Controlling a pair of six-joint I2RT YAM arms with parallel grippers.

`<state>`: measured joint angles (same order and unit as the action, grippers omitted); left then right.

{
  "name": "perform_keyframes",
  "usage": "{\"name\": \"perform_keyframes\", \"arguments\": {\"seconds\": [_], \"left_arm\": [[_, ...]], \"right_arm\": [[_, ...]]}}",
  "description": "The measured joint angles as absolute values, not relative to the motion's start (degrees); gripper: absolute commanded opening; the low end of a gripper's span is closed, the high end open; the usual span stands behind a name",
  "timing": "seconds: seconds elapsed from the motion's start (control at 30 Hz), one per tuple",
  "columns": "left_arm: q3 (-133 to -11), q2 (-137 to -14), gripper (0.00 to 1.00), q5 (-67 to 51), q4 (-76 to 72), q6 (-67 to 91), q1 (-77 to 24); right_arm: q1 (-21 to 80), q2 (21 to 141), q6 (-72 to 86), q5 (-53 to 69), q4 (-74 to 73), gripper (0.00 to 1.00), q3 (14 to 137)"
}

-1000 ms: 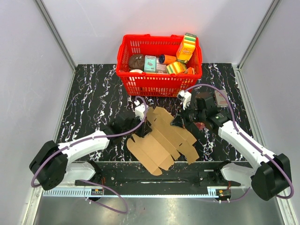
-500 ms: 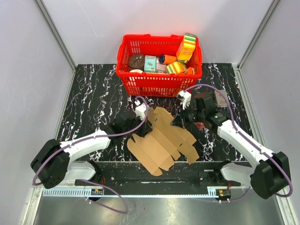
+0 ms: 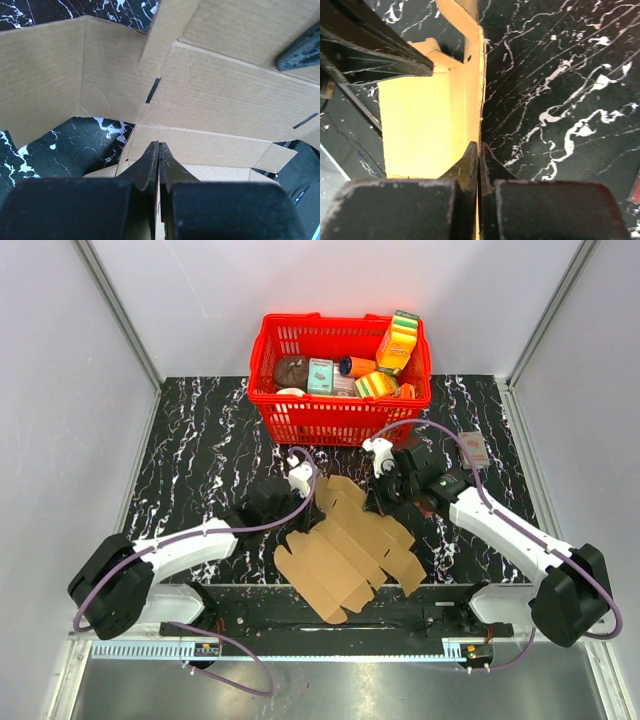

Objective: Fold the paper box

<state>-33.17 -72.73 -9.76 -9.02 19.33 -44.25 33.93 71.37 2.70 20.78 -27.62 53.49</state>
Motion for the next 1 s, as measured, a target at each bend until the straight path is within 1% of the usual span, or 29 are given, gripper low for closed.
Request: {"name": "perform_keyframes", "arguments": {"seconds": [0.17, 0.43, 0.5, 0.67, 1.0], "left_arm": [[-32.6, -67.8, 0.00, -8.5, -8.5, 19.3, -44.3], [-28.4, -48.8, 0.00, -1.5, -6.9, 19.8, -43.0], [-27.8, -46.1, 0.00, -0.1, -6.2, 20.1, -41.8], [-27.5, -44.2, 0.00, 2.5, -5.4, 20.6, -38.5], [-26.0, -44.6, 0.01, 4.2, -4.4, 21.6, -33.7]], "right_arm": [[36.1, 72.9, 0.4, 13.6, -30.0, 0.00, 56.3], [40.6, 72.9, -6.5, 0.5, -30.8, 0.00, 57.5], [41.8, 72.9, -8.8, -2.5, -30.6, 0.00, 57.6], [45.6, 72.5, -16.8, -7.4, -28.5, 0.00, 57.3], [50.0, 64.9, -33.4, -8.5, -19.3, 0.00, 49.2]]}}
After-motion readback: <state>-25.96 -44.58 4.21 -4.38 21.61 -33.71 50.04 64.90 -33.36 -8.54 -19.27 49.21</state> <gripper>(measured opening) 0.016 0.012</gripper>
